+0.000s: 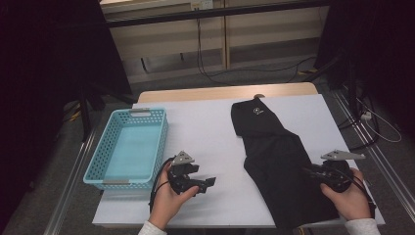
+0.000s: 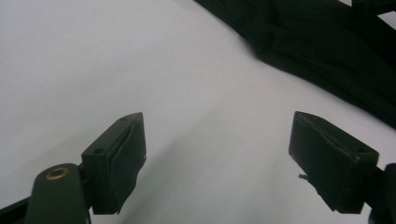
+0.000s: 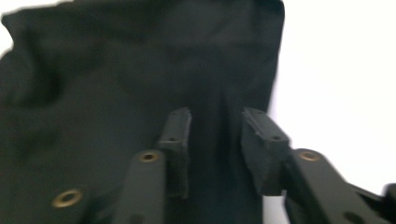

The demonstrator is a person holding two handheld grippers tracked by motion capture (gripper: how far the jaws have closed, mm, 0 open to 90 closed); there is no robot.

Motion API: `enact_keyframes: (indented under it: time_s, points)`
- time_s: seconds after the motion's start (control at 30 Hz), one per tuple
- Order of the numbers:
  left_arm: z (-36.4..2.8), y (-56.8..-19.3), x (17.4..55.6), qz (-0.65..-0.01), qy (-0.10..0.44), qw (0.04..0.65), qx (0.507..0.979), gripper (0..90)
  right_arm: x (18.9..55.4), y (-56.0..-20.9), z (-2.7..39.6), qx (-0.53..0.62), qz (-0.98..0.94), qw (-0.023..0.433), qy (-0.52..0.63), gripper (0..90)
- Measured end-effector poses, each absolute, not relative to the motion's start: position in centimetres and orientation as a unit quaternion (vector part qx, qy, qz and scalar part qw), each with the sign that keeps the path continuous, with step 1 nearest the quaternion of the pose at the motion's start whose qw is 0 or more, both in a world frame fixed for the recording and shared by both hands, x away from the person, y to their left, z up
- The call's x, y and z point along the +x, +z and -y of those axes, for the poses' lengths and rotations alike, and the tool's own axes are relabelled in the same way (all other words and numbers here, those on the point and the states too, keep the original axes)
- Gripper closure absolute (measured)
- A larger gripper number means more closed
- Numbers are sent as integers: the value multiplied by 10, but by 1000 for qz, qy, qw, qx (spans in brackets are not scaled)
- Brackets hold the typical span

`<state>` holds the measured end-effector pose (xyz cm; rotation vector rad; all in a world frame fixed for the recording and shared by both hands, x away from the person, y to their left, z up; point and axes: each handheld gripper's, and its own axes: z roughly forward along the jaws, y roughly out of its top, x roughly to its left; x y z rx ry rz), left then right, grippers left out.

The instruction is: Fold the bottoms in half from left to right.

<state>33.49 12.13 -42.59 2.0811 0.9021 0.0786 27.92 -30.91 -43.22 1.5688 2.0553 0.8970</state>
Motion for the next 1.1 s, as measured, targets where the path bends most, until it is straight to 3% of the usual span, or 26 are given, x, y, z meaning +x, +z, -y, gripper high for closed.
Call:
enact_keyframes:
  time_s: [0.23,0.4,0.57,0.7,1.1]
  points:
    - [-126,-428,332,-365,29,417,832,181,302,-422,279,538,-729,177,385,453]
    - [-129,-429,329,-369,34,412,832,179,324,-419,250,517,-737,168,401,434]
    - [-131,-430,326,-371,37,410,832,170,344,-423,233,512,-744,168,396,393]
    - [-131,-430,326,-370,36,410,833,170,357,-424,220,522,-740,181,384,293]
    - [-134,-431,322,-376,34,410,830,170,381,-437,184,513,-755,176,368,293]
